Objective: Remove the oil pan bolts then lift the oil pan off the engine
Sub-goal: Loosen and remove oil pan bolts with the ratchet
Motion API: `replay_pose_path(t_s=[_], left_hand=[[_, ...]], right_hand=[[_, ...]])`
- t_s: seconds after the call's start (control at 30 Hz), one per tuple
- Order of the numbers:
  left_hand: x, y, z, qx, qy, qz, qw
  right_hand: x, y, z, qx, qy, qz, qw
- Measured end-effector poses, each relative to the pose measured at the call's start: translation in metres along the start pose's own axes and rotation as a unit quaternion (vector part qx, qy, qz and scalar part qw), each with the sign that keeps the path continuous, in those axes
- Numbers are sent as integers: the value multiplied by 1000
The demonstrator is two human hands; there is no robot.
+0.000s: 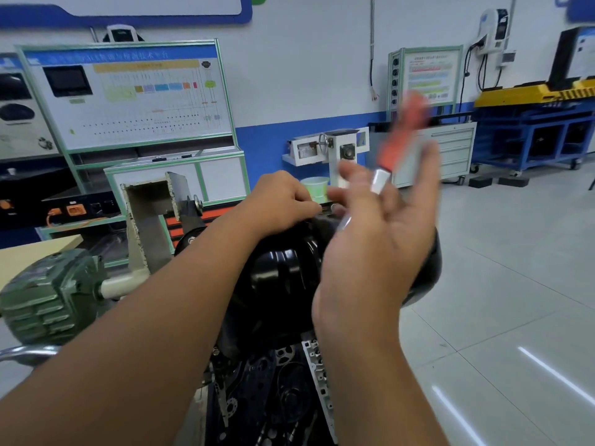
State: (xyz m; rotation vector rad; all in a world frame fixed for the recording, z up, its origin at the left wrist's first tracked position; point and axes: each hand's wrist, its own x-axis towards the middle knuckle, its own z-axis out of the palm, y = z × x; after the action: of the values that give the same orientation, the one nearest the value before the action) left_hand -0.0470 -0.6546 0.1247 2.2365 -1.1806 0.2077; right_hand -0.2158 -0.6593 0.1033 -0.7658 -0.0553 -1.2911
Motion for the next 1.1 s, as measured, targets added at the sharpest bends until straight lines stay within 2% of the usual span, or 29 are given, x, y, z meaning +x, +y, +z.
replay_pose_path(t_s=[0.07,0.13,0.2,0.27,0.3,0.37,0.4,0.43,0.5,0.53,0.57,0.6,0.63,0.67,0.7,0.73,0.77,0.8,0.83,0.87,0.93,1.0,1.03,1.07,1.1], left_hand=[[3,3,3,-4,8,-2,1000],[3,2,3,-16,11,3,1000],[2,2,1,-18,19,1,1000],[0,4,-2,11,5,-2,1000],[-2,4,-3,3,-15,-1,1000],[-6,4,-5,-37,-22,4,999],[-7,4,-6,-36,-29,14,999],[-5,3,-4,-20,-28,29,999],[1,2,-2,-8,-10,12,1000],[1,3,-1,1,3,11,1000],[2,4,0,4,9,12,1000],[1,4,-1,3,12,10,1000],[1,4,-1,-3,10,5,1000],[1,2,-2,0,5,1,1000],[1,0,-3,0,-7,12,1000],[2,-3,-4,4,-24,4,1000],[2,-8,-3,6,-37,-16,999],[3,-12,-2,17,-40,-38,998],[5,-15,-1,33,-36,-41,998],[5,-14,0,44,-16,-26,999],[5,-6,0,46,17,9,999],[6,0,2,9,21,9,1000],[5,1,1,4,22,9,1000],[4,3,1,2,23,2,1000],[4,1,1,0,24,-6,1000]], right_hand=[[-1,1,-4,-2,117,-35,992],[6,-2,-9,-67,101,-47,992],[15,-10,-13,-159,-48,-38,985],[22,-17,-19,-189,-241,9,952],[24,-19,-22,-199,-308,17,930],[21,-18,-24,-212,-349,7,913],[17,-16,-22,-193,-315,0,929],[12,-13,-18,-150,-243,0,958],[5,-7,-9,-67,-42,0,997],[2,-4,-5,-52,45,-15,998],[1,-2,-4,-58,98,-33,993],[2,0,-6,-73,109,-41,991],[6,-1,-10,-93,69,-45,992],[12,-3,-16,-121,-21,-42,992],[17,-8,-20,-147,-143,-29,978],[22,-13,-24,-168,-266,-14,949],[24,-17,-25,-185,-355,-6,916],[25,-18,-26,-194,-394,-10,898],[23,-16,-26,-189,-376,-20,907],[18,-13,-22,-162,-317,-24,934],[4,-6,-10,-80,-109,-10,991],[-2,-2,-5,-37,58,-23,997],[-1,-1,-6,-46,85,-32,995],[3,-2,-9,-71,70,-31,995],[8,-4,-12,-106,4,-25,994]])
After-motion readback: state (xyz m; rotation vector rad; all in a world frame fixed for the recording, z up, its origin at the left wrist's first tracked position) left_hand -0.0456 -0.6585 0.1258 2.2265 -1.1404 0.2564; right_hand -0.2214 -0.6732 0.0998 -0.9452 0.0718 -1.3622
